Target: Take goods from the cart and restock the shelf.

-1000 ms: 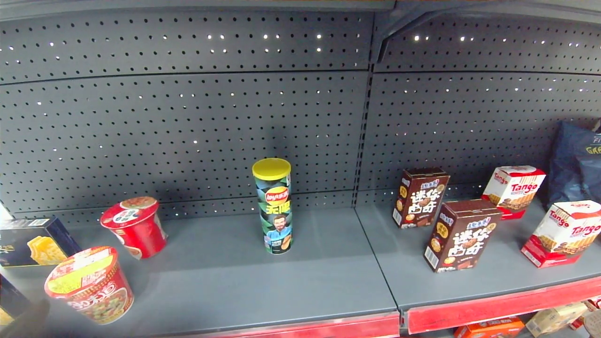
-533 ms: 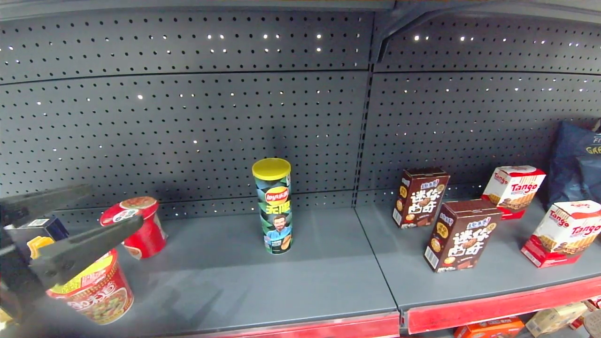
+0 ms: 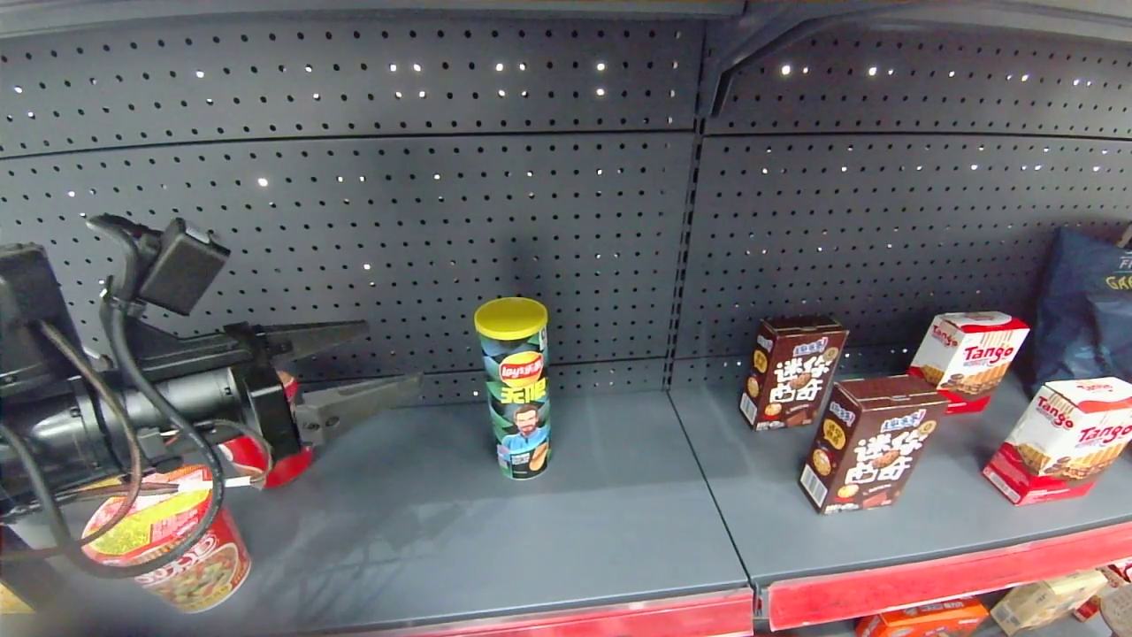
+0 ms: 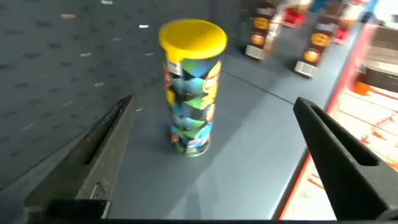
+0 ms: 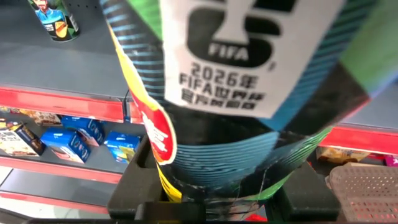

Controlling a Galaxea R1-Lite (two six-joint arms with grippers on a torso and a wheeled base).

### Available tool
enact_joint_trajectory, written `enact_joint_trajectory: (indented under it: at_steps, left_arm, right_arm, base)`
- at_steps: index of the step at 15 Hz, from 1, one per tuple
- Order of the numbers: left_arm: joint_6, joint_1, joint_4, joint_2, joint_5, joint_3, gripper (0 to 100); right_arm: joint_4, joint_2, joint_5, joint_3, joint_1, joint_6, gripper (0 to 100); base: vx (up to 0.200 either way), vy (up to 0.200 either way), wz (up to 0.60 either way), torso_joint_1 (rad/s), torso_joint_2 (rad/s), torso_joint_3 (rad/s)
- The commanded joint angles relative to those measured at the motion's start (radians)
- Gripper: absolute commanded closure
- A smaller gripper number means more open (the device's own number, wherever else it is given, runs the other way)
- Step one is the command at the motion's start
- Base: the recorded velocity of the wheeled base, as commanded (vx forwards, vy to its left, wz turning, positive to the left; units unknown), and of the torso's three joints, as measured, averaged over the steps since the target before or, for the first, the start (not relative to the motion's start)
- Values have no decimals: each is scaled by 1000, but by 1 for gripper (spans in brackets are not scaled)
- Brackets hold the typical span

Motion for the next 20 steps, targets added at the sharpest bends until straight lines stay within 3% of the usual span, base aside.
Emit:
enact_joint_trajectory:
  at_steps: [1, 4, 5, 9, 16, 20]
  left_arm:
    - [0, 37, -48, 119, -60, 29, 0]
    - [11, 37, -57, 171, -105, 30, 0]
    - [11, 38, -97, 213, -157, 24, 0]
    - [3, 37, -313, 355, -231, 17, 0]
    - [5, 31, -425, 484, -272, -17, 0]
    - [6, 25, -427, 533, -273, -83, 0]
  right_arm:
    - [0, 3, 1, -5, 0, 0, 100]
    - [0, 5, 1, -7, 0, 0, 100]
    - [0, 6, 2, -7, 0, 0, 100]
    - [-4, 11, 2, -7, 0, 1, 100]
    - [-4, 0, 2, -1, 0, 11, 100]
    - [-4, -3, 2, 1, 0, 11, 100]
  base:
    - [0, 0, 0, 0, 0, 0]
    - [0, 0, 0, 0, 0, 0]
    - [0, 0, 0, 0, 0, 0]
    - [0, 0, 0, 0, 0, 0]
    - [0, 0, 0, 0, 0, 0]
    - [0, 0, 0, 0, 0, 0]
